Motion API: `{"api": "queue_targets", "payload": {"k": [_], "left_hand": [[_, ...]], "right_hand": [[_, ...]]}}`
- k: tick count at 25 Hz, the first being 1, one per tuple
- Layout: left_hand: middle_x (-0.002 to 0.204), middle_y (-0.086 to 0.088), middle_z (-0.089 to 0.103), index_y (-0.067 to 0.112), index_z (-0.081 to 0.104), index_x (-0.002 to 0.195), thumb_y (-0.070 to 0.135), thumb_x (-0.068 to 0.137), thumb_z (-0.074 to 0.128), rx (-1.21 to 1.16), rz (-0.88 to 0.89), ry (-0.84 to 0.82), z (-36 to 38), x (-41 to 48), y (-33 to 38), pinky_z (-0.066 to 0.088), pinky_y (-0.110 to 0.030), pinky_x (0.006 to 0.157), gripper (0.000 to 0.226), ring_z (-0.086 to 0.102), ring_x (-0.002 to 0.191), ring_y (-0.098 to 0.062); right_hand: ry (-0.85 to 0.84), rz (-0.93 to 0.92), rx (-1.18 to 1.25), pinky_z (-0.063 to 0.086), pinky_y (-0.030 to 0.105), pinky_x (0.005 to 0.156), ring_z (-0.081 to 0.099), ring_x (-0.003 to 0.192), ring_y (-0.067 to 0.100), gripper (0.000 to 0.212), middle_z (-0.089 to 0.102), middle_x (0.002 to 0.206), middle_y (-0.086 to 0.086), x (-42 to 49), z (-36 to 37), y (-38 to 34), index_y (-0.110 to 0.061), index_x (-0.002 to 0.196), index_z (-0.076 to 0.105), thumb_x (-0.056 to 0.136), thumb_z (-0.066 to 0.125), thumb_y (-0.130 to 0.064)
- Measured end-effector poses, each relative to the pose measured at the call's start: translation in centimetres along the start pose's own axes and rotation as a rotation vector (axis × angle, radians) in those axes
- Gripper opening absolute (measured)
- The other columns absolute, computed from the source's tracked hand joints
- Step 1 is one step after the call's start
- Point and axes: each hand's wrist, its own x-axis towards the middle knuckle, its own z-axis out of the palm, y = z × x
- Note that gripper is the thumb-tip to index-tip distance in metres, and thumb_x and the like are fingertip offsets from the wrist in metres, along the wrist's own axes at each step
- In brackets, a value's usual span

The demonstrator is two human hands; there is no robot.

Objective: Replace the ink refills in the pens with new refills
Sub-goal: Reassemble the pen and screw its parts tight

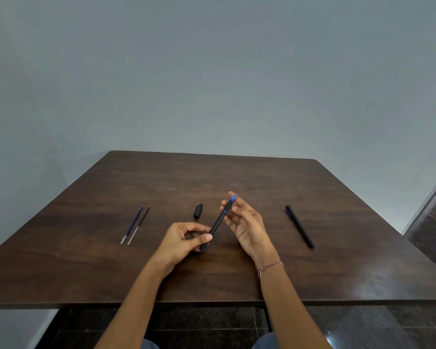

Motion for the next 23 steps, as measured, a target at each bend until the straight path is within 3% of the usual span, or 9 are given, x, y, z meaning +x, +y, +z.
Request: {"api": "queue_targets", "payload": {"k": [5, 11, 17, 23], "left_hand": [[0.084, -0.004, 0.074, 0.023, 0.072, 0.090, 0.015, 0.076, 0.076, 0.035, 0.000, -0.011, 0.11, 0.05, 0.10, 0.054, -0.020, 0.062, 0.016, 0.068, 0.078, -0.015], [0.086, -0.004, 0.073, 0.022, 0.072, 0.091, 0.015, 0.076, 0.076, 0.030, -0.011, -0.006, 0.06, 0.08, 0.14, 0.055, -0.020, 0.063, 0.017, 0.069, 0.080, -0.017], [0.085, -0.004, 0.073, 0.022, 0.072, 0.091, 0.015, 0.076, 0.076, 0.035, 0.001, -0.008, 0.05, 0.07, 0.07, 0.055, -0.021, 0.064, 0.017, 0.068, 0.078, -0.015], [0.086, -0.009, 0.073, 0.023, 0.073, 0.088, 0.015, 0.075, 0.077, 0.052, -0.005, -0.009, 0.08, 0.01, 0.10, 0.055, -0.020, 0.063, 0.016, 0.067, 0.076, -0.017]], "right_hand": [[0.028, -0.016, -0.031, 0.056, 0.022, 0.068, 0.067, 0.074, 0.007, 0.035, 0.069, 0.081, -0.003, 0.01, 0.31, 0.04, -0.019, 0.106, 0.071, 0.073, 0.070, -0.008], [0.005, -0.025, 0.031, 0.058, 0.026, 0.079, 0.070, 0.095, 0.017, 0.031, 0.073, 0.102, 0.007, 0.16, -0.04, -0.04, -0.013, 0.113, 0.067, 0.084, 0.059, -0.004], [0.011, -0.044, 0.010, 0.057, 0.023, 0.073, 0.071, 0.089, 0.015, 0.036, 0.074, 0.094, 0.005, 0.07, 0.10, -0.07, -0.015, 0.110, 0.068, 0.075, 0.067, -0.006], [0.039, -0.033, 0.006, 0.057, 0.023, 0.073, 0.067, 0.081, 0.010, 0.027, 0.070, 0.084, -0.001, 0.15, 0.13, 0.15, -0.017, 0.101, 0.074, 0.074, 0.069, -0.016]]}}
